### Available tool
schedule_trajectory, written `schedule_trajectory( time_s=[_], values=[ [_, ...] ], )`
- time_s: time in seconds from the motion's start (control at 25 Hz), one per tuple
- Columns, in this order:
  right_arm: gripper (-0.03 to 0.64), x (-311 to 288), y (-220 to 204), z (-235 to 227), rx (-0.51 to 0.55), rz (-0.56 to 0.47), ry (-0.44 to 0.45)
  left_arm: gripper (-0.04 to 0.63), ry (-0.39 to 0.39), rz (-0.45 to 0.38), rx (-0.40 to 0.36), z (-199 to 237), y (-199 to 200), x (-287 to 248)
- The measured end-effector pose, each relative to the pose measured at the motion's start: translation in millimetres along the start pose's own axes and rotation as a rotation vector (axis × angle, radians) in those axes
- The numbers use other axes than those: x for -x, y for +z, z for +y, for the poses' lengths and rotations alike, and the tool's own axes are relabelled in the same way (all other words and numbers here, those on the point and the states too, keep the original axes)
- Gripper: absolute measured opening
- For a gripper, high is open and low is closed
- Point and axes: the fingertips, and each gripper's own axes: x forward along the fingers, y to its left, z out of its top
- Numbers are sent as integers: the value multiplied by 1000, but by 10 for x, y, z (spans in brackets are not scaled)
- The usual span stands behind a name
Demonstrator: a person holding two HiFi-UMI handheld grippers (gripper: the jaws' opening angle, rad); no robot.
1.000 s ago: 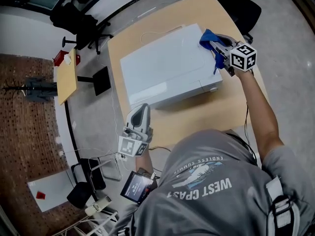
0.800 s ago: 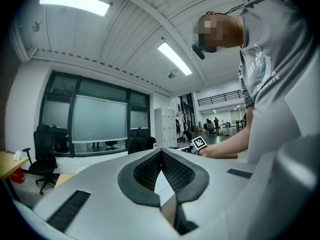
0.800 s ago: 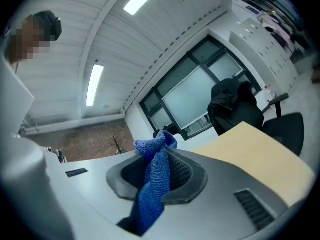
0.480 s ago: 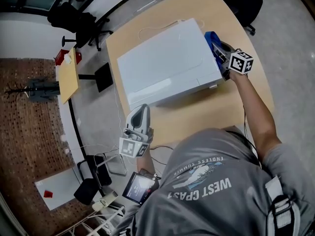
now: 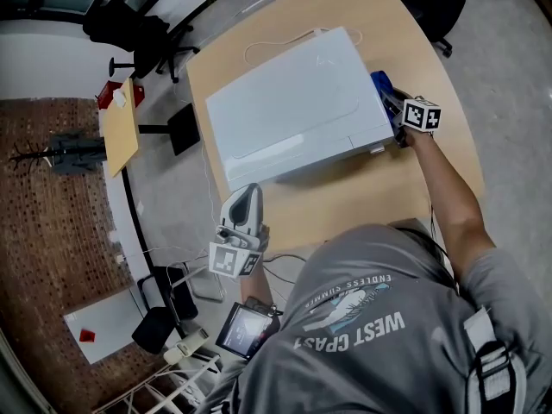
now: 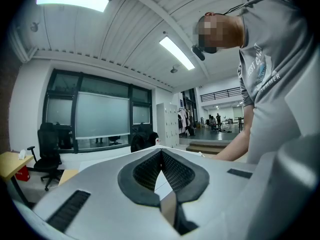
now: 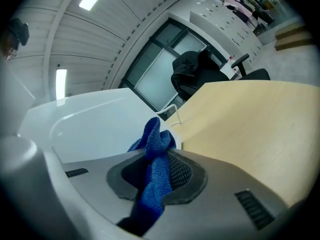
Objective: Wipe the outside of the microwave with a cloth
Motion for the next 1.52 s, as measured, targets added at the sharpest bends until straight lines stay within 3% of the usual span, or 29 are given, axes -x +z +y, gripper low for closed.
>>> schedule_trajectory(
  time_s=[0.2, 0.64, 0.92, 1.2, 1.52],
  values=[
    [69, -45, -207, -214, -22, 59, -46, 23, 6, 3, 4, -3, -27, 1],
    [69, -87, -305, -346, 43, 158, -88, 23, 8, 2, 3, -43, -27, -17],
    [69, -47, -144, -238, 100, 181, -82, 23, 12, -7, -4, -68, 60, 9],
    [69, 96, 575, 175, 270, 101, -42, 23, -11, -39, -15, -22, 17, 49],
    [69, 462, 1717, 1601, 505, -115, 51, 23, -124, -108, -65, 174, 287, -6]
  ],
)
